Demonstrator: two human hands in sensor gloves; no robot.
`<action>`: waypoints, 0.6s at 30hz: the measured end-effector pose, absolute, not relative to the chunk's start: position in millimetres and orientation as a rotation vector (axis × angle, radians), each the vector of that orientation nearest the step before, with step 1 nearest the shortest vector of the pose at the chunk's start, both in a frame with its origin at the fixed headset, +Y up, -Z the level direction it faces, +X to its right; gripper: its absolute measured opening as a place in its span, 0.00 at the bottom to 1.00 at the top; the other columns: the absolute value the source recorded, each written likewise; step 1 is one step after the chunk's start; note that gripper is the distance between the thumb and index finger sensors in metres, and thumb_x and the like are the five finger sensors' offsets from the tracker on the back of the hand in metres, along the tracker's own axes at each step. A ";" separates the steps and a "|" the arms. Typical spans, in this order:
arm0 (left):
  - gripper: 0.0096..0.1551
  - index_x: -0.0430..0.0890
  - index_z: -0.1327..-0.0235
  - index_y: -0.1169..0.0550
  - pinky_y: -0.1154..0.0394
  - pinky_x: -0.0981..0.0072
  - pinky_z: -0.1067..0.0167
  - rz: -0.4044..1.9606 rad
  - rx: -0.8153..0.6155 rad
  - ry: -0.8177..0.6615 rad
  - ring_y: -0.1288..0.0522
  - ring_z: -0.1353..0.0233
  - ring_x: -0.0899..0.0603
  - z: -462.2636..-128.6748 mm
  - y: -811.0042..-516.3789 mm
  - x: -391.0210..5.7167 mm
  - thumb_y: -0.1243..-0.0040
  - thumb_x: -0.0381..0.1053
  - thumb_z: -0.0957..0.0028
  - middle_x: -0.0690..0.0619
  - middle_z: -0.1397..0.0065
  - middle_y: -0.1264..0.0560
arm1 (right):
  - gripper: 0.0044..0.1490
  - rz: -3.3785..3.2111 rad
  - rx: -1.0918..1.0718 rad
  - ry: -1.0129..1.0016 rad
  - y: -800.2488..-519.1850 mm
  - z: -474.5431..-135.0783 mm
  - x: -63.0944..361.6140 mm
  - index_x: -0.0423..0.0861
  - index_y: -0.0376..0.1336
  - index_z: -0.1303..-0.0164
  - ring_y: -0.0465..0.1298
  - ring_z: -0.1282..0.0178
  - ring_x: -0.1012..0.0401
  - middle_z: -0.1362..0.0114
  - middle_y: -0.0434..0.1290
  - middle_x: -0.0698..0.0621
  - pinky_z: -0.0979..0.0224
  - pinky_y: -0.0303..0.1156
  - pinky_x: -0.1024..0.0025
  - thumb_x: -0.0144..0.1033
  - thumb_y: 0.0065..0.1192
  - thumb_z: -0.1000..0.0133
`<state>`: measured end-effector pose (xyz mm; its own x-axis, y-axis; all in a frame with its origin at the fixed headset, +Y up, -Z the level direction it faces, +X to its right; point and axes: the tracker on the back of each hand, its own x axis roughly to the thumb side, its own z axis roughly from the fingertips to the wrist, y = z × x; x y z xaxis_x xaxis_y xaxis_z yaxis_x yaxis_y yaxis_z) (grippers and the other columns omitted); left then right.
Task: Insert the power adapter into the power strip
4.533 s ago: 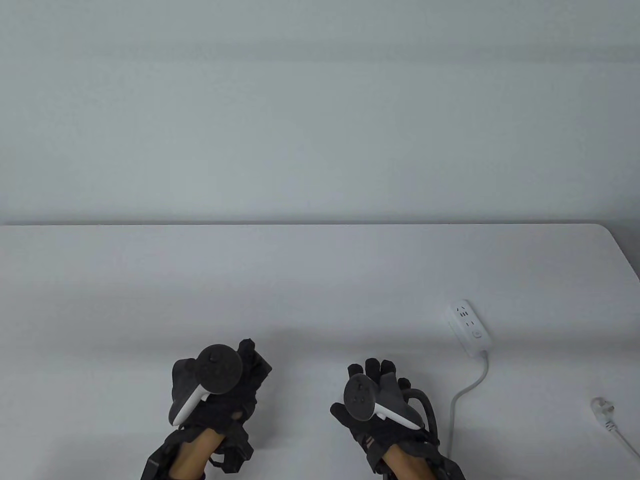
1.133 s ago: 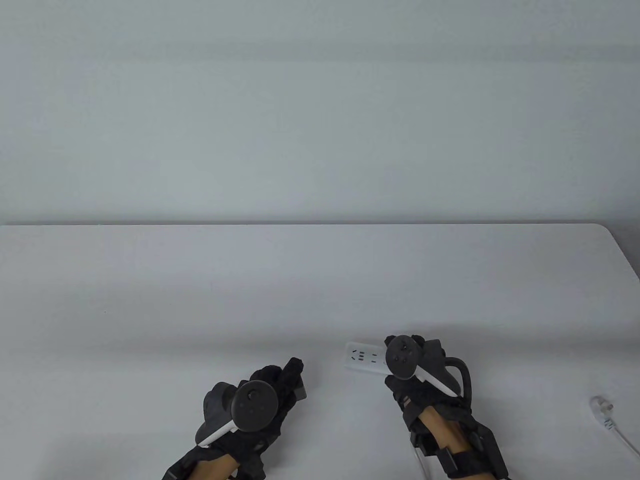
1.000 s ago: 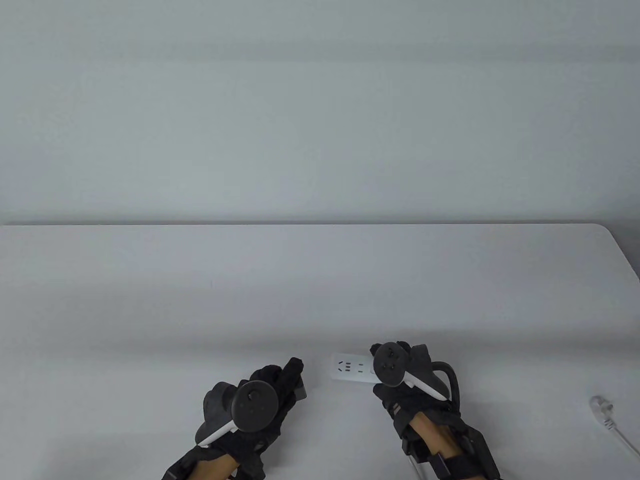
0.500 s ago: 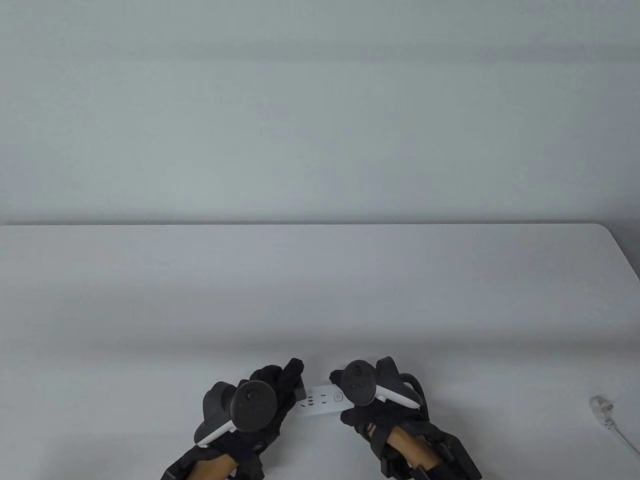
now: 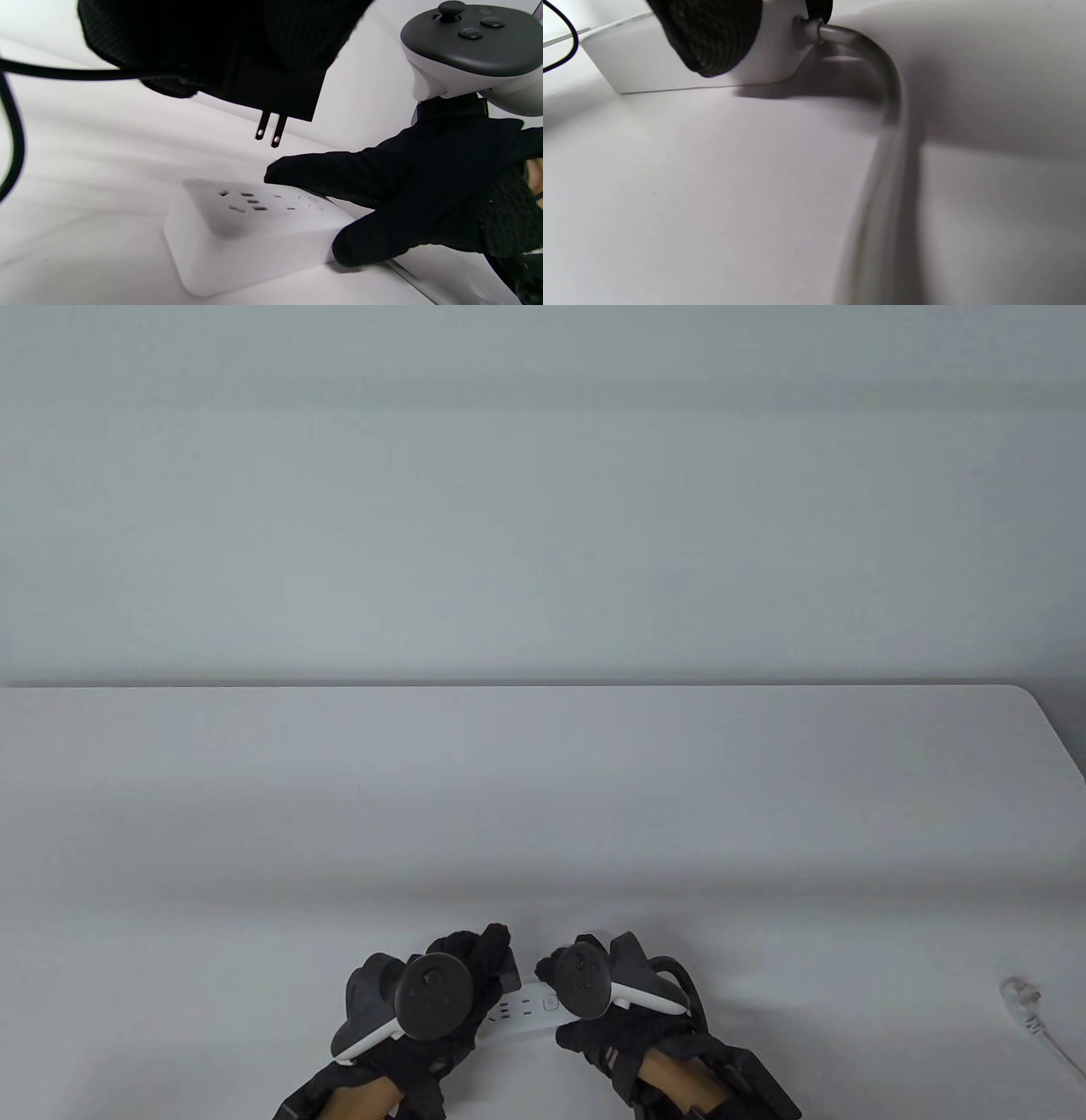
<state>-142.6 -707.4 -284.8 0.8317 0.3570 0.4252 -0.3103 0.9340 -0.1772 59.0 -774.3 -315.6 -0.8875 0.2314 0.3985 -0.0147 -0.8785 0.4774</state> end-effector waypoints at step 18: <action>0.39 0.42 0.21 0.31 0.22 0.42 0.36 0.308 -0.214 -0.472 0.18 0.36 0.32 -285.7 -710.2 -138.4 0.37 0.50 0.47 0.36 0.27 0.26 | 0.53 2.835 0.679 0.731 -774.1 -316.2 59.3 0.51 0.39 0.14 0.40 0.14 0.44 0.10 0.45 0.45 0.21 0.41 0.37 0.46 0.62 0.44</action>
<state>-138.4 -710.2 -285.7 0.8456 0.3391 0.4122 -0.2410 0.9316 -0.2720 59.3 -774.1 -316.2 -0.8892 0.2375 0.3910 -0.0186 -0.8728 0.4876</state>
